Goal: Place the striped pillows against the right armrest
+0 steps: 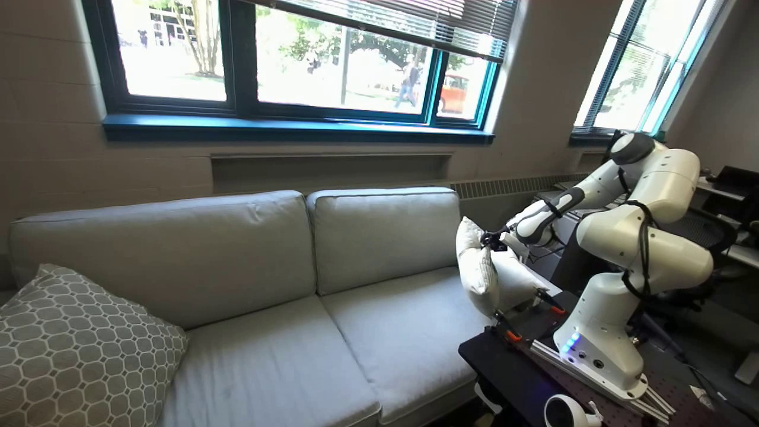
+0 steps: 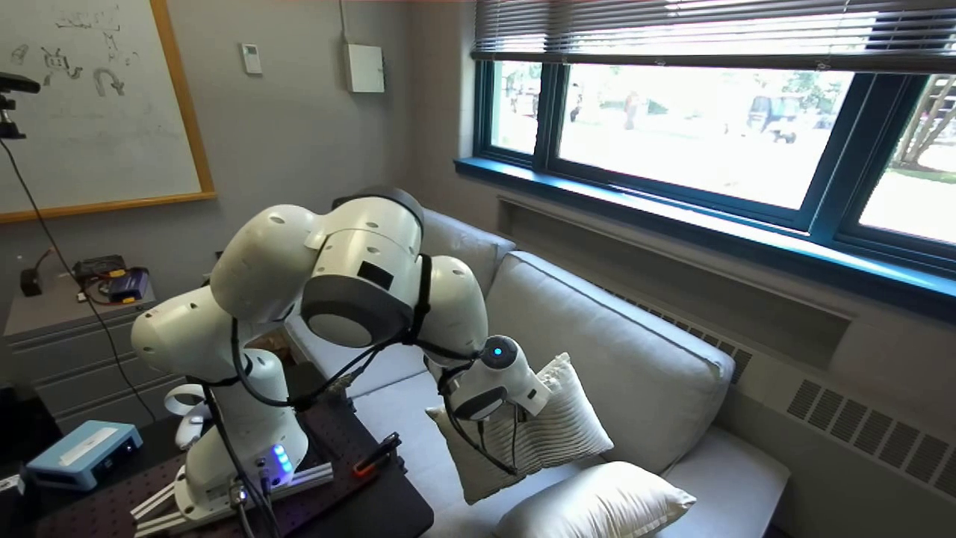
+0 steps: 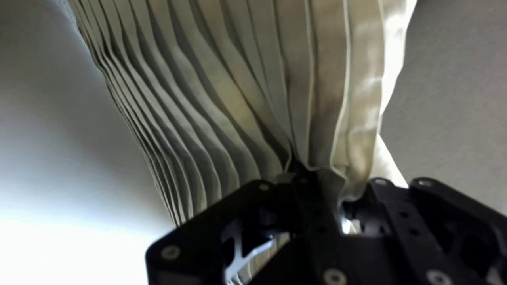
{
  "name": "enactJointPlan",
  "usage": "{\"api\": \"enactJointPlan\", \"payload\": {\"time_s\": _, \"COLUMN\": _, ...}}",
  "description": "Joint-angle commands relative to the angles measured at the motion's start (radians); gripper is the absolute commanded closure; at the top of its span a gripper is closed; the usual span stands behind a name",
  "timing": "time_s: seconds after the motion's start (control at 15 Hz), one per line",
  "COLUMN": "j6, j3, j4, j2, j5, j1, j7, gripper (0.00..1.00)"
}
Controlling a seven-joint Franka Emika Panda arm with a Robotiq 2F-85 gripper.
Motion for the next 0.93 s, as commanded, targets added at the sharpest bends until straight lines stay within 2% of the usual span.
{"api": "enactJointPlan", "payload": {"time_s": 0.0, "j6": -0.118, "j3": 0.157, "j4": 0.011, "j2": 0.029, "j5": -0.035, "j1": -0.113, "j7": -0.032, "gripper": 0.93}}
{"api": "enactJointPlan", "payload": {"time_s": 0.2, "j6": -0.321, "j3": 0.298, "j4": 0.063, "j2": 0.141, "j5": -0.03, "j1": -0.181, "j7": -0.13, "gripper": 0.93}}
{"api": "enactJointPlan", "payload": {"time_s": 0.27, "j6": -0.398, "j3": 0.328, "j4": 0.091, "j2": 0.18, "j5": -0.016, "j1": -0.184, "j7": -0.169, "gripper": 0.93}}
{"api": "enactJointPlan", "payload": {"time_s": 0.47, "j6": -0.628, "j3": 0.349, "j4": 0.213, "j2": 0.263, "j5": 0.032, "j1": -0.142, "j7": -0.258, "gripper": 0.93}}
{"api": "enactJointPlan", "payload": {"time_s": 0.53, "j6": -0.696, "j3": 0.339, "j4": 0.269, "j2": 0.285, "j5": 0.044, "j1": -0.118, "j7": -0.282, "gripper": 0.93}}
{"api": "enactJointPlan", "payload": {"time_s": 0.6, "j6": -0.699, "j3": 0.279, "j4": 0.305, "j2": 0.229, "j5": 0.213, "j1": -0.036, "j7": -0.404, "gripper": 0.93}}
{"api": "enactJointPlan", "payload": {"time_s": 0.87, "j6": -0.784, "j3": 0.115, "j4": 0.52, "j2": 0.212, "j5": 0.481, "j1": 0.161, "j7": -0.609, "gripper": 0.93}}
